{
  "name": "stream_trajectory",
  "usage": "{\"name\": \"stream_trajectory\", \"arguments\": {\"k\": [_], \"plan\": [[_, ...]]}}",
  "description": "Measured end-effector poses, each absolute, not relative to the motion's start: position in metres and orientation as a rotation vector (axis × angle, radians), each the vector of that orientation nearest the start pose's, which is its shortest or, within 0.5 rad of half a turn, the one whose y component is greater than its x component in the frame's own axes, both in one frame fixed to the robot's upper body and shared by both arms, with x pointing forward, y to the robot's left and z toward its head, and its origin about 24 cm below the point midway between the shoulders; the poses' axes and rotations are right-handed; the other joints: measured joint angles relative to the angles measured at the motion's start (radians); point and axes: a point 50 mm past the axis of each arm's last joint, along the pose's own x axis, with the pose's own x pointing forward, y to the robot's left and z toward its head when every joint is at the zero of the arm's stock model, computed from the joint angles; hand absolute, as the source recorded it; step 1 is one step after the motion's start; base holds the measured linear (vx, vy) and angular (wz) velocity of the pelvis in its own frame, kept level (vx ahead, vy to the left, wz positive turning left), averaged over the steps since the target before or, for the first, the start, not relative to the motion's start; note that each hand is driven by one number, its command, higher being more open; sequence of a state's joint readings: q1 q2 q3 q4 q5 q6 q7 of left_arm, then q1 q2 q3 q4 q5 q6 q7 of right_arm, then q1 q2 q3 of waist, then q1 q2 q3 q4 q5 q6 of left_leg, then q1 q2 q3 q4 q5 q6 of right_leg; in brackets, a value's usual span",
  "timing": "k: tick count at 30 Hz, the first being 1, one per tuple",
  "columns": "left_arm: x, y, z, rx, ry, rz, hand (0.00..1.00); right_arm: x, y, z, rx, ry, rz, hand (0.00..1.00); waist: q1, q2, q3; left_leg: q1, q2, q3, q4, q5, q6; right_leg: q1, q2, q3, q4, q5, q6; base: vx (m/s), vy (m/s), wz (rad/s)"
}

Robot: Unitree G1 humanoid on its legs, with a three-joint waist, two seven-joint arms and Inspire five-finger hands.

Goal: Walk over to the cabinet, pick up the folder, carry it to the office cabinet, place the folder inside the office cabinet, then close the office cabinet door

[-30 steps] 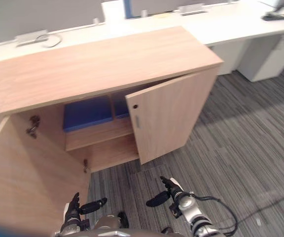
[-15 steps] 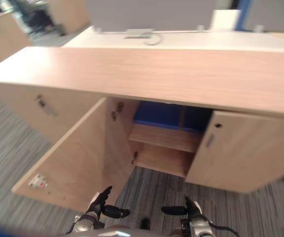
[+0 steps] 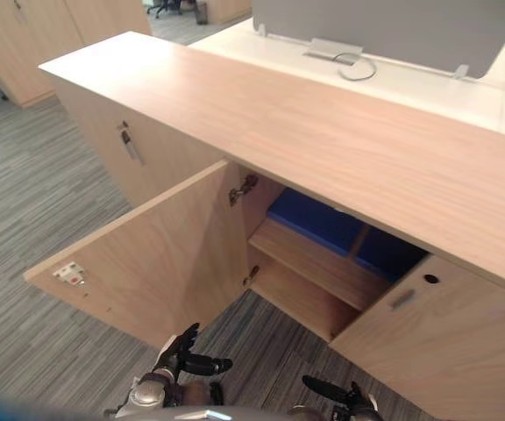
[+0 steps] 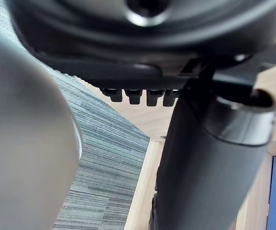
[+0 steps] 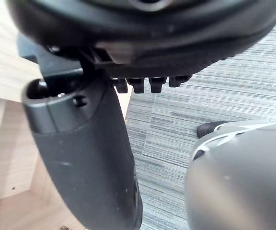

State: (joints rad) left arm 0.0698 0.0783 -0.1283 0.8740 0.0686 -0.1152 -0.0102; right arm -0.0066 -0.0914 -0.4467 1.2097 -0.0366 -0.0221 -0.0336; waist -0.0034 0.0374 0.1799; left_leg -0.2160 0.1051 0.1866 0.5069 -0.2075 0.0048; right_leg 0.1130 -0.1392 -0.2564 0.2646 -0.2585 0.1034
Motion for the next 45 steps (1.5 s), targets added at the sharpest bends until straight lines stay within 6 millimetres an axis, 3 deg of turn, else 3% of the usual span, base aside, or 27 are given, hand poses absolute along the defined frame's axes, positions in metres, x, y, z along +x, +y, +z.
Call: {"name": "stream_trajectory", "arguments": {"k": [4,5,7,10,14,15,17,19,21,23,28,32,36,37,38,41,44,45], "plan": [[0.135,0.167,-0.142,0.157,0.878,-0.177,1.00,0.082,-0.226,-0.165,0.149,1.162,-0.443,1.00,-0.004,-0.006,-0.005,0.007,-0.087,-0.017,-0.102,0.047,0.034,0.000,-0.036,0.011,-0.047,-0.004,-0.002,0.06,0.101,0.37],[0.133,0.170,-0.143,0.147,0.895,-0.179,1.00,0.082,-0.228,-0.164,0.151,1.161,-0.442,1.00,0.000,0.003,-0.005,0.004,-0.102,-0.017,-0.116,0.062,0.041,0.012,-0.044,-0.005,-0.070,0.016,0.015,0.08,0.062,0.53],[0.130,0.181,-0.144,0.155,0.911,-0.170,1.00,0.083,-0.230,-0.164,0.160,1.156,-0.442,1.00,0.002,0.014,-0.006,-0.001,-0.105,-0.008,-0.106,0.068,0.040,0.045,-0.041,-0.042,-0.108,0.033,0.025,0.07,0.047,0.45],[0.126,0.194,-0.145,0.148,0.933,-0.119,1.00,0.085,-0.223,-0.165,0.189,1.148,-0.432,1.00,0.006,0.011,-0.006,-0.002,-0.097,-0.015,-0.106,0.075,0.030,0.062,-0.028,-0.062,-0.123,0.043,0.018,0.01,-0.015,0.24],[0.107,0.218,-0.152,0.125,1.026,-0.015,1.00,0.090,-0.210,-0.166,0.253,1.135,-0.411,1.00,0.002,-0.027,-0.007,0.022,-0.114,-0.055,-0.264,0.175,0.013,0.036,-0.028,-0.110,-0.128,0.062,0.000,-0.07,-0.077,0.30],[0.105,0.222,-0.152,0.088,1.028,0.028,1.00,0.090,-0.208,-0.167,0.262,1.136,-0.405,1.00,0.002,-0.050,0.006,0.025,-0.103,-0.024,-0.281,0.175,0.015,0.031,-0.032,-0.128,-0.132,0.066,-0.003,-0.09,-0.077,0.42],[0.100,0.225,-0.153,0.030,1.033,0.092,1.00,0.085,-0.210,-0.167,0.268,1.144,-0.420,1.00,0.002,-0.052,0.007,0.028,-0.052,0.039,-0.201,0.122,0.000,0.049,-0.024,-0.157,-0.133,0.066,-0.004,-0.04,-0.042,0.40],[0.095,0.227,-0.155,-0.010,1.045,0.129,1.00,0.079,-0.212,-0.168,0.268,1.146,-0.434,1.00,0.002,-0.052,0.005,0.045,-0.063,0.046,-0.219,0.124,0.005,0.066,-0.034,-0.169,-0.129,0.066,-0.003,-0.03,0.055,0.25],[0.084,0.235,-0.157,-0.065,1.083,0.216,1.00,0.071,-0.208,-0.169,0.282,1.160,-0.431,1.00,-0.003,-0.080,-0.014,0.116,-0.128,0.037,-0.430,0.223,0.015,0.045,-0.059,-0.166,-0.136,0.065,-0.008,-0.03,0.064,0.16],[0.069,0.242,-0.159,-0.125,1.116,0.297,1.00,0.065,-0.207,-0.170,0.293,1.166,-0.425,1.00,-0.009,-0.082,-0.018,0.187,-0.158,0.014,-0.607,0.310,0.018,0.047,-0.056,-0.165,-0.158,0.069,-0.013,0.00,0.036,0.18],[0.024,0.261,-0.160,-0.323,1.152,0.579,1.00,0.046,-0.208,-0.172,0.305,1.212,-0.447,1.00,-0.008,-0.082,-0.022,0.216,-0.167,-0.005,-0.607,0.301,0.028,0.105,-0.051,-0.173,-0.192,0.084,-0.037,0.00,0.011,0.16],[0.014,0.281,-0.154,-0.402,1.105,0.727,1.00,0.044,-0.209,-0.172,0.315,1.211,-0.446,1.00,-0.003,-0.079,-0.034,0.216,-0.172,0.003,-0.607,0.294,0.028,0.119,-0.050,-0.181,-0.230,0.081,-0.059,0.01,-0.001,-0.01],[0.034,0.307,-0.138,-0.305,1.007,0.748,1.00,0.038,-0.204,-0.173,0.328,1.221,-0.444,1.00,0.005,-0.094,-0.043,0.233,-0.181,0.013,-0.607,0.273,0.028,0.145,-0.059,-0.182,-0.252,0.079,-0.072,0.07,-0.007,-0.04],[0.048,0.312,-0.131,-0.258,0.955,0.730,1.00,0.035,-0.203,-0.173,0.329,1.226,-0.447,1.00,0.009,-0.096,-0.045,0.241,-0.182,0.013,-0.607,0.266,0.029,0.152,-0.059,-0.183,-0.250,0.082,-0.088,0.11,-0.007,-0.01],[0.076,0.319,-0.114,-0.167,0.845,0.678,1.00,0.029,-0.203,-0.173,0.323,1.234,-0.448,1.00,0.022,-0.096,-0.058,0.245,-0.178,0.012,-0.607,0.255,0.028,0.153,-0.056,-0.181,-0.238,0.092,-0.106,0.12,-0.005,0.01],[0.122,0.323,-0.079,-0.049,0.636,0.603,1.00,0.023,-0.203,-0.173,0.307,1.242,-0.442,1.00,0.025,-0.090,-0.076,0.269,-0.162,-0.003,-0.606,0.242,0.022,0.151,-0.041,-0.165,-0.185,0.123,-0.144,0.14,0.023,0.09],[0.158,0.325,-0.048,0.027,0.476,0.577,1.00,0.023,-0.204,-0.172,0.283,1.247,-0.421,1.00,0.020,-0.072,-0.094,0.309,-0.114,-0.003,-0.600,0.235,0.018,0.108,-0.023,-0.120,-0.060,0.158,-0.125,0.17,0.054,-0.02],[0.169,0.327,-0.036,0.075,0.435,0.563,1.00,0.026,-0.205,-0.172,0.272,1.237,-0.412,1.00,0.014,-0.066,-0.097,0.315,-0.088,-0.002,-0.599,0.233,0.014,0.093,-0.002,-0.101,-0.069,0.118,-0.101,0.13,0.022,-0.05]]}}
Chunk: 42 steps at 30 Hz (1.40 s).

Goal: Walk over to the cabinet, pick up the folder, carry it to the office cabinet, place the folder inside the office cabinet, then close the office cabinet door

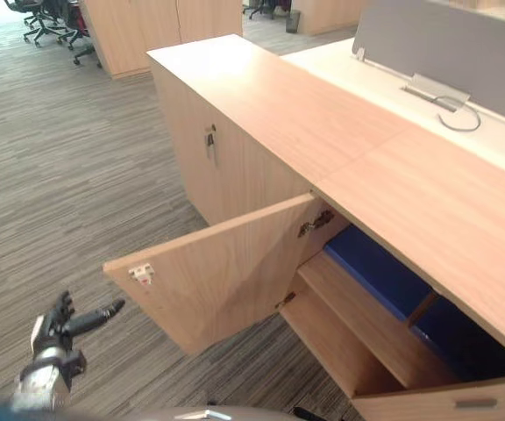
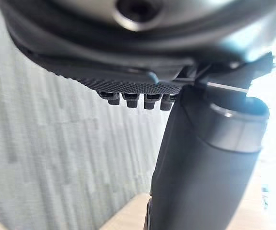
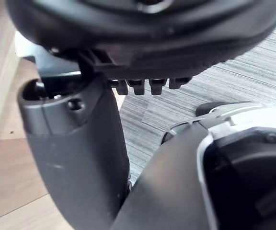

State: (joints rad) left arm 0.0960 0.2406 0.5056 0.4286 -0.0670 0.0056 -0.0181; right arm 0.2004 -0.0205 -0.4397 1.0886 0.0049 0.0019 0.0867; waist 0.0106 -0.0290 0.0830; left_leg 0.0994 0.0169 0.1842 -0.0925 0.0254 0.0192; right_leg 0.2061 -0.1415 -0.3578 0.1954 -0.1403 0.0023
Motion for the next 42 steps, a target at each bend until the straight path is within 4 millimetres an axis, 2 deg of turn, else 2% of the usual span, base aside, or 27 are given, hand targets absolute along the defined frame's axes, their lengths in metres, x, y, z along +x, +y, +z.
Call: {"name": "stream_trajectory", "arguments": {"k": [2,4,5,6,8,9,10,12,14,19,21,25,31,33,35,37,38,39,40,41,42], "plan": [[0.182,0.326,-0.022,0.136,0.384,0.540,1.00,0.030,-0.206,-0.171,0.247,1.223,-0.385,1.00,-0.005,0.006,-0.001,0.011,0.029,0.007,0.000,-0.006,-0.010,-0.026,0.034,0.009,-0.073,-0.013,0.011,0.06,-0.047,-0.13],[0.190,0.322,-0.012,0.191,0.349,0.508,1.00,0.031,-0.206,-0.170,0.241,1.220,-0.377,1.00,-0.004,0.005,-0.002,0.034,0.031,0.028,0.001,-0.017,-0.028,-0.047,0.043,0.013,-0.162,0.028,0.024,0.01,-0.103,-0.21],[0.196,0.318,-0.007,0.229,0.334,0.474,1.00,0.031,-0.208,-0.170,0.241,1.220,-0.382,1.00,-0.004,-0.002,-0.006,0.046,0.016,0.036,0.000,-0.025,-0.039,-0.079,0.028,0.014,-0.154,0.093,0.036,-0.03,-0.108,-0.15],[0.197,0.315,-0.008,0.246,0.339,0.452,1.00,0.030,-0.208,-0.170,0.245,1.222,-0.385,1.00,-0.004,0.007,-0.017,0.048,0.017,0.041,0.000,-0.029,-0.045,-0.080,0.022,0.016,-0.143,0.078,0.051,0.01,-0.145,-0.22],[0.206,0.306,-0.005,0.307,0.338,0.356,1.00,0.027,-0.219,-0.168,0.224,1.224,-0.393,1.00,-0.001,0.052,-0.047,0.053,0.044,0.069,0.000,-0.033,-0.067,-0.085,0.048,0.042,-0.148,0.072,0.044,0.04,-0.181,-0.32],[0.210,0.304,-0.003,0.337,0.335,0.323,1.00,0.026,-0.221,-0.168,0.224,1.223,-0.398,1.00,-0.001,0.061,-0.048,0.054,0.051,0.073,0.000,-0.034,-0.072,-0.084,0.055,0.043,-0.149,0.071,0.043,0.00,-0.222,-0.23],[0.212,0.313,0.004,0.394,0.339,0.299,1.00,0.025,-0.224,-0.168,0.226,1.224,-0.408,1.00,0.001,0.073,-0.049,0.055,0.066,0.078,-0.001,-0.037,-0.082,-0.084,0.070,0.046,-0.151,0.071,0.042,-0.03,-0.228,-0.08],[0.220,0.318,0.018,0.499,0.322,0.231,1.00,0.021,-0.224,-0.168,0.237,1.237,-0.416,1.00,0.010,0.074,-0.052,0.057,0.085,0.083,0.000,-0.036,-0.091,-0.082,0.088,0.050,-0.151,0.071,0.041,-0.03,-0.160,0.02],[0.226,0.318,0.028,0.638,0.314,0.130,1.00,0.019,-0.223,-0.169,0.243,1.245,-0.412,1.00,0.022,0.062,-0.057,0.057,0.090,0.083,0.000,-0.034,-0.097,-0.082,0.093,0.051,-0.150,0.068,0.029,-0.05,-0.081,0.02],[0.229,0.305,0.023,0.789,0.348,-0.028,1.00,0.015,-0.219,-0.170,0.260,1.261,-0.402,1.00,0.029,0.038,-0.069,0.052,0.066,0.095,-0.004,-0.030,-0.090,-0.087,0.069,0.064,-0.151,0.066,0.029,-0.07,0.034,-0.07],[0.231,0.295,0.021,0.857,0.342,-0.114,1.00,0.012,-0.215,-0.171,0.271,1.270,-0.400,1.00,0.031,0.025,-0.075,0.052,0.051,0.097,-0.005,-0.029,-0.077,-0.087,0.055,0.066,-0.152,0.064,0.033,-0.07,0.073,-0.03],[0.231,0.280,0.018,0.902,0.325,-0.235,1.00,0.011,-0.214,-0.171,0.274,1.270,-0.399,1.00,0.032,0.019,-0.077,0.052,0.032,0.096,-0.005,-0.027,-0.065,-0.085,0.037,0.065,-0.155,0.070,0.047,-0.06,0.075,0.01],[0.226,0.247,0.014,0.958,0.301,-0.495,1.00,0.015,-0.212,-0.171,0.253,1.269,-0.362,1.00,0.042,0.015,-0.062,0.049,0.010,0.096,-0.005,-0.028,-0.054,-0.083,0.014,0.058,-0.161,0.081,0.064,-0.02,0.045,0.04],[0.223,0.232,0.013,0.966,0.284,-0.584,1.00,0.022,-0.212,-0.171,0.227,1.262,-0.326,1.00,0.040,0.008,-0.047,0.045,0.004,0.097,-0.005,-0.029,-0.047,-0.085,0.007,0.057,-0.159,0.086,0.071,-0.02,0.038,0.01],[0.218,0.208,0.014,0.964,0.236,-0.711,1.00,0.027,-0.209,-0.171,0.231,1.251,-0.301,1.00,0.040,-0.006,-0.043,0.007,0.003,0.111,-0.004,-0.037,-0.038,-0.135,0.000,0.065,-0.135,0.096,0.077,-0.03,0.049,-0.07],[0.212,0.192,0.014,0.956,0.203,-0.793,1.00,0.029,-0.208,-0.170,0.239,1.240,-0.295,1.00,0.039,-0.005,-0.039,-0.020,0.011,0.128,0.006,-0.033,-0.028,-0.176,0.002,0.064,-0.117,0.115,0.085,-0.02,0.040,-0.19],[0.204,0.178,0.014,0.958,0.175,-0.876,1.00,0.033,-0.210,-0.169,0.237,1.220,-0.289,1.00,0.035,0.003,-0.034,-0.058,0.038,0.149,0.050,-0.044,-0.015,-0.211,0.012,0.062,-0.106,0.152,0.089,-0.01,0.036,-0.38],[0.200,0.170,0.014,0.955,0.159,-0.922,1.00,0.035,-0.214,-0.168,0.228,1.208,-0.286,1.00,0.036,0.018,-0.025,-0.071,0.060,0.175,0.076,-0.053,-0.008,-0.227,0.014,0.039,-0.081,0.156,0.070,0.00,0.046,-0.47],[0.196,0.166,0.014,0.952,0.151,-0.948,1.00,0.037,-0.215,-0.167,0.225,1.202,-0.282,1.00,0.036,0.022,-0.021,-0.069,0.075,0.193,0.083,-0.056,-0.006,-0.232,-0.003,-0.009,-0.040,0.148,0.055,0.03,0.068,-0.61],[0.191,0.162,0.015,0.959,0.146,-0.988,1.00,0.039,-0.216,-0.167,0.216,1.199,-0.274,1.00,0.034,0.025,-0.019,-0.066,0.100,0.224,0.107,-0.061,-0.007,-0.225,-0.054,-0.095,0.041,0.136,0.038,0.03,0.082,-0.59],[0.193,0.170,0.019,0.990,0.154,-0.970,1.00,0.041,-0.216,-0.167,0.198,1.203,-0.257,1.00,0.036,0.024,-0.019,-0.079,0.123,0.243,0.134,-0.065,-0.005,-0.219,-0.113,-0.158,0.114,0.136,0.037,0.01,0.061,-0.52]]}}
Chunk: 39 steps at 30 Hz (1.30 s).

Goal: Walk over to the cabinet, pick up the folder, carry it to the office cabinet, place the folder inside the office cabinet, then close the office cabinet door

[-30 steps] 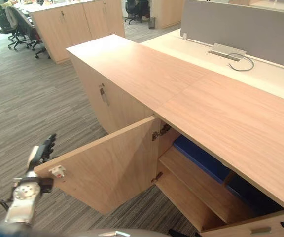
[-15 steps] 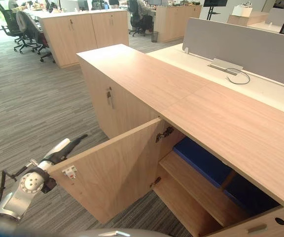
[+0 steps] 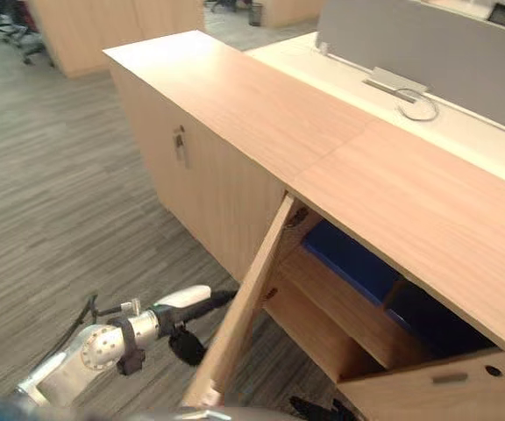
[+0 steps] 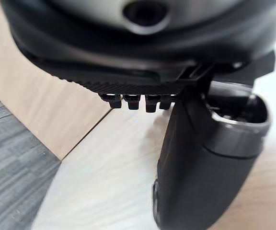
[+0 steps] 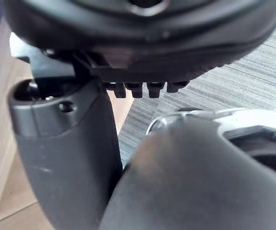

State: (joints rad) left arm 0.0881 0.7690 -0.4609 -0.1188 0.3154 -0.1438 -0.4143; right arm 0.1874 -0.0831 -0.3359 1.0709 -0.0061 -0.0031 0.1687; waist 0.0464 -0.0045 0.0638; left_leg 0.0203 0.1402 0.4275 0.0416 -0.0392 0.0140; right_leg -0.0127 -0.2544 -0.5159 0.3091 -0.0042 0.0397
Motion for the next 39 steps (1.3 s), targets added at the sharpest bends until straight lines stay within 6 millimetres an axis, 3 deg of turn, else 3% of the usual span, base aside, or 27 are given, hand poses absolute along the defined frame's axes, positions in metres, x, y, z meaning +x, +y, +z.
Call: {"name": "stream_trajectory", "arguments": {"k": [2,3,4,5,6,9,12,19,23,26,32,39], "plan": [[0.190,0.179,0.027,1.022,0.157,-0.963,1.00,0.042,-0.219,-0.168,0.177,1.223,-0.236,1.00,-0.003,-0.004,-0.003,-0.010,0.011,0.026,0.003,-0.003,-0.004,0.021,-0.088,-0.082,0.067,-0.002,-0.003,-0.04,-0.042,-0.35],[0.186,0.185,0.028,1.020,0.172,-0.948,1.00,0.038,-0.221,-0.169,0.174,1.247,-0.257,1.00,0.000,-0.016,-0.011,-0.013,0.010,0.050,0.013,-0.008,-0.020,0.041,-0.141,-0.123,0.090,-0.006,-0.024,-0.05,-0.122,-0.38],[0.184,0.188,0.028,1.018,0.183,-0.939,1.00,0.035,-0.223,-0.170,0.169,1.264,-0.253,1.00,0.002,-0.023,-0.016,-0.018,0.008,0.058,0.024,-0.011,-0.027,0.052,-0.163,-0.148,0.090,0.019,-0.047,-0.04,-0.188,-0.62],[0.182,0.194,0.028,1.018,0.201,-0.912,1.00,0.030,-0.227,-0.170,0.165,1.289,-0.245,1.00,0.017,-0.038,-0.034,-0.029,0.007,0.086,0.053,-0.025,-0.049,0.058,-0.170,-0.193,0.046,0.095,-0.060,-0.03,-0.235,-0.92],[0.176,0.195,0.024,0.996,0.222,-0.901,1.00,0.025,-0.236,-0.168,0.142,1.307,-0.238,1.00,0.037,0.000,-0.057,-0.029,0.038,0.126,0.053,-0.022,-0.062,0.062,-0.125,-0.244,-0.027,0.099,-0.053,-0.02,-0.230,-1.06],[0.174,0.198,0.023,1.008,0.239,-0.894,1.00,0.016,-0.253,-0.165,0.121,1.338,-0.237,1.00,0.042,0.030,-0.075,-0.011,0.041,0.211,0.044,-0.014,-0.074,0.068,-0.075,-0.257,-0.171,0.084,-0.025,-0.01,-0.162,-0.96],[0.172,0.197,0.021,1.013,0.250,-0.907,1.00,0.005,-0.264,-0.162,0.157,1.348,-0.289,1.00,0.021,0.031,-0.078,0.030,0.041,0.253,0.036,-0.013,-0.079,0.091,-0.051,-0.242,-0.233,0.091,-0.008,-0.03,-0.079,-0.60],[0.157,0.169,0.009,0.860,0.242,-1.001,1.00,-0.036,-0.281,-0.154,0.236,1.407,-0.420,1.00,-0.063,-0.013,-0.080,0.123,0.038,0.393,0.033,-0.030,-0.117,0.100,-0.023,-0.112,-0.326,0.107,0.050,0.00,-0.029,-0.62],[0.147,0.141,0.003,0.751,0.204,-1.094,1.00,-0.084,-0.286,-0.146,0.269,1.549,-0.534,1.00,-0.106,-0.004,-0.068,0.157,0.071,0.438,0.067,-0.053,-0.133,0.082,0.009,-0.019,-0.336,0.105,0.064,0.04,-0.069,-0.66],[0.153,0.142,0.004,0.750,0.200,-1.088,1.00,-0.097,-0.279,-0.146,0.292,1.604,-0.549,1.00,-0.126,0.012,-0.047,0.168,0.112,0.484,0.119,-0.080,-0.137,0.061,0.037,0.048,-0.333,0.097,0.072,0.00,-0.088,-0.76],[0.174,0.152,0.008,0.773,0.194,-0.977,1.00,-0.081,-0.255,-0.158,0.338,1.587,-0.510,1.00,-0.158,0.075,-0.022,0.174,0.189,0.552,0.237,-0.113,-0.122,0.002,0.078,0.161,-0.294,0.084,0.075,-0.01,-0.063,-0.53],[0.193,0.163,-0.007,0.767,0.241,-0.850,1.00,-0.063,-0.238,-0.166,0.356,1.555,-0.472,1.00,-0.160,0.083,-0.020,0.198,0.268,0.584,0.348,-0.114,-0.120,-0.007,0.122,0.222,-0.264,0.062,0.053,0.01,-0.063,-0.29]]}}
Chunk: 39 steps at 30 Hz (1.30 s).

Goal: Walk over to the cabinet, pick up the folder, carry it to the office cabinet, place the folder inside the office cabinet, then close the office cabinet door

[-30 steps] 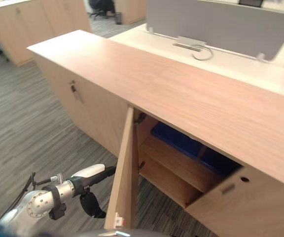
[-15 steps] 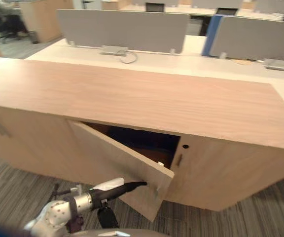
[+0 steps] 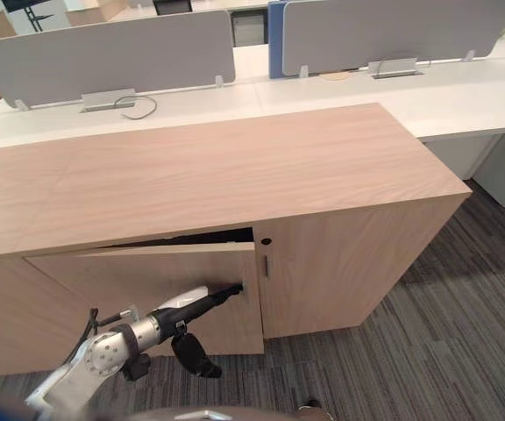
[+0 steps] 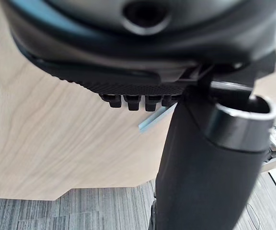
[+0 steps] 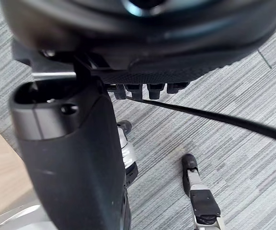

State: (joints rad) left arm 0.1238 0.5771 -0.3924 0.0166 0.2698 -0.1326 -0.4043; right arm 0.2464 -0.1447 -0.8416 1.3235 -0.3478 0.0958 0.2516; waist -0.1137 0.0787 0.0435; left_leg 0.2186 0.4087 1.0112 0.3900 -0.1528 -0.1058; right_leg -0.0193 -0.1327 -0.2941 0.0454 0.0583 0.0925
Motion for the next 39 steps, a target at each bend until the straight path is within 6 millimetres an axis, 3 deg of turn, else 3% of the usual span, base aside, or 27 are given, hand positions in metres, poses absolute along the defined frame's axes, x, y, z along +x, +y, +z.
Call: {"name": "stream_trajectory", "arguments": {"k": [7,11,13,16,17,18,19,20,21,23,25,28,32,39], "plan": [[0.200,0.170,-0.039,0.746,0.363,-0.745,1.00,-0.053,-0.241,-0.167,0.352,1.523,-0.525,1.00,-0.014,0.030,0.042,0.036,0.049,0.023,0.057,0.002,0.002,0.001,0.038,0.049,0.020,-0.013,-0.011,0.01,0.005,-0.24],[0.186,0.166,-0.083,0.581,0.561,-0.649,1.00,-0.034,-0.233,-0.171,0.365,1.482,-0.516,1.00,-0.039,0.031,0.073,0.043,0.065,0.025,0.076,0.010,0.014,-0.004,0.053,0.075,0.021,-0.016,-0.015,0.02,0.036,-0.20],[0.176,0.166,-0.103,0.409,0.670,-0.517,1.00,-0.028,-0.227,-0.173,0.389,1.464,-0.527,1.00,-0.046,0.028,0.084,0.043,0.082,0.021,0.090,0.013,0.018,-0.005,0.065,0.078,0.022,-0.019,-0.023,0.04,0.030,-0.14],[0.144,0.179,-0.136,-0.026,0.855,-0.076,1.00,-0.027,-0.216,-0.176,0.425,1.460,-0.561,1.00,-0.041,0.003,0.105,0.036,0.109,-0.002,0.133,0.061,0.034,0.013,0.072,0.074,0.021,-0.028,-0.039,0.04,0.011,0.00],[0.136,0.182,-0.141,-0.101,0.886,0.007,1.00,-0.027,-0.215,-0.176,0.427,1.461,-0.569,1.00,-0.040,0.000,0.113,0.035,0.121,-0.013,0.158,0.076,0.033,0.026,0.071,0.073,0.017,-0.031,-0.043,0.05,0.025,0.14],[0.116,0.186,-0.152,-0.249,0.949,0.191,1.00,-0.027,-0.210,-0.177,0.447,1.459,-0.592,1.00,-0.031,-0.013,0.130,0.010,0.153,-0.054,0.236,0.040,0.011,0.062,0.058,0.062,0.001,-0.032,-0.045,0.03,0.047,0.23],[0.111,0.187,-0.154,-0.296,0.959,0.246,1.00,-0.027,-0.209,-0.177,0.442,1.459,-0.595,1.00,-0.024,-0.012,0.133,-0.011,0.148,-0.070,0.240,-0.024,-0.021,0.070,0.053,0.055,-0.001,-0.032,-0.045,-0.02,0.116,0.43],[0.102,0.185,-0.157,-0.384,0.959,0.337,1.00,-0.027,-0.211,-0.177,0.429,1.460,-0.613,1.00,-0.014,-0.004,0.137,-0.058,0.128,-0.074,0.202,-0.070,-0.019,0.080,0.047,0.038,-0.001,-0.032,-0.044,-0.06,0.132,0.42],[0.099,0.184,-0.157,-0.431,0.955,0.377,1.00,-0.027,-0.213,-0.176,0.414,1.461,-0.616,1.00,-0.006,0.009,0.143,-0.075,0.110,-0.071,0.155,-0.020,0.025,0.089,0.052,0.025,-0.001,-0.035,-0.040,-0.05,0.186,0.61],[0.083,0.192,-0.157,-0.547,0.894,0.544,1.00,-0.030,-0.212,-0.176,0.412,1.469,-0.636,1.00,0.007,0.002,0.139,-0.065,0.080,-0.078,0.110,-0.029,0.010,0.114,0.041,-0.009,-0.004,-0.057,-0.004,-0.02,0.156,0.53],[0.071,0.198,-0.157,-0.599,0.864,0.653,1.00,-0.032,-0.208,-0.177,0.433,1.471,-0.651,1.00,0.016,0.000,0.141,-0.066,0.072,-0.096,0.101,-0.029,0.010,0.138,0.037,-0.031,-0.019,-0.052,-0.002,0.01,0.098,0.36],[0.060,0.197,-0.159,-0.609,0.887,0.686,1.00,-0.041,-0.205,-0.177,0.477,1.475,-0.717,1.00,0.020,0.018,0.142,-0.069,0.053,-0.135,0.077,-0.011,0.010,0.184,0.029,-0.078,-0.047,-0.048,0.000,0.03,0.059,0.45],[0.056,0.188,-0.162,-0.635,0.922,0.596,1.00,-0.045,-0.213,-0.175,0.451,1.466,-0.737,1.00,0.030,0.063,0.142,-0.092,0.047,-0.164,0.064,0.017,0.003,0.203,0.027,-0.121,-0.070,-0.044,-0.006,0.01,0.043,0.32],[0.063,0.187,-0.160,-0.547,0.948,0.461,1.00,-0.045,-0.217,-0.174,0.405,1.490,-0.693,1.00,0.043,0.077,0.136,-0.141,0.033,-0.201,0.029,0.061,0.013,0.218,0.032,-0.203,-0.097,-0.033,-0.017,-0.02,-0.025,0.34]]}}
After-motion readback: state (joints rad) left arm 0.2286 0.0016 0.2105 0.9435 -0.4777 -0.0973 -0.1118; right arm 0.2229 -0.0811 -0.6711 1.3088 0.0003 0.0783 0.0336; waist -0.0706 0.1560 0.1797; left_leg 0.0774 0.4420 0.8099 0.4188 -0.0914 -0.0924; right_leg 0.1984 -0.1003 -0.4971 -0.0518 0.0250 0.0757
